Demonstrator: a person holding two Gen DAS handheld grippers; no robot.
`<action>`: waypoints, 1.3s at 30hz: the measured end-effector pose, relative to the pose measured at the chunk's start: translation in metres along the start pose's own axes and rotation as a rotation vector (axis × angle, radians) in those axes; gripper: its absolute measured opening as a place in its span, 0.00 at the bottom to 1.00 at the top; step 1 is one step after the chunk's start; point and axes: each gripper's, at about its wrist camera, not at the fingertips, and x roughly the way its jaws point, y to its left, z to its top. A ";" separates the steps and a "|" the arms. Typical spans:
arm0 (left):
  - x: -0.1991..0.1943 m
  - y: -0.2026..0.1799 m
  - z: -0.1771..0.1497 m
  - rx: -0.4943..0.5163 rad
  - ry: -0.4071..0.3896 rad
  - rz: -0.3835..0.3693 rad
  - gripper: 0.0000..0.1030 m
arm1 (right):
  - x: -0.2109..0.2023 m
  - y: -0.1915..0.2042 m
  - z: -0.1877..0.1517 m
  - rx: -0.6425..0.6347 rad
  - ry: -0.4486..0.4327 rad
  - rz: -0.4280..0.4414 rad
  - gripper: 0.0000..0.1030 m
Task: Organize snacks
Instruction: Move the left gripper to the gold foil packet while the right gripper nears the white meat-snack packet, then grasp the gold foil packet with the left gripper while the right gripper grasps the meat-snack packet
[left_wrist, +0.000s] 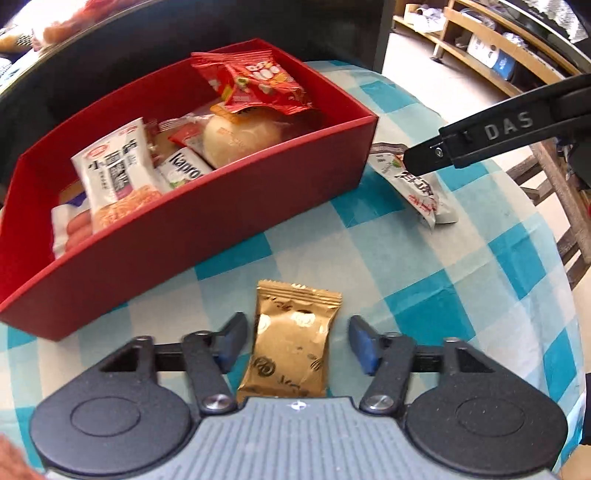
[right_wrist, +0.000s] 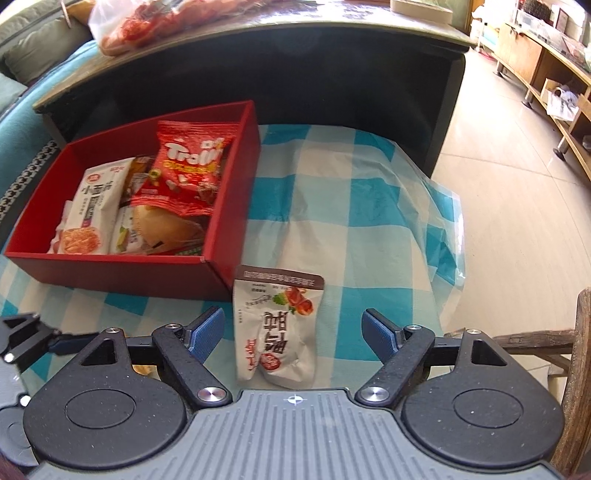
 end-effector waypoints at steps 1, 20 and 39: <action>0.000 0.001 0.002 -0.012 0.007 -0.002 0.76 | 0.004 -0.002 0.001 0.010 0.010 0.001 0.83; 0.007 0.014 0.001 -0.061 0.023 -0.008 0.81 | 0.022 0.032 -0.016 -0.100 0.063 -0.028 0.61; -0.007 0.011 -0.033 -0.138 0.037 0.039 0.75 | -0.013 0.088 -0.084 -0.275 0.091 -0.015 0.63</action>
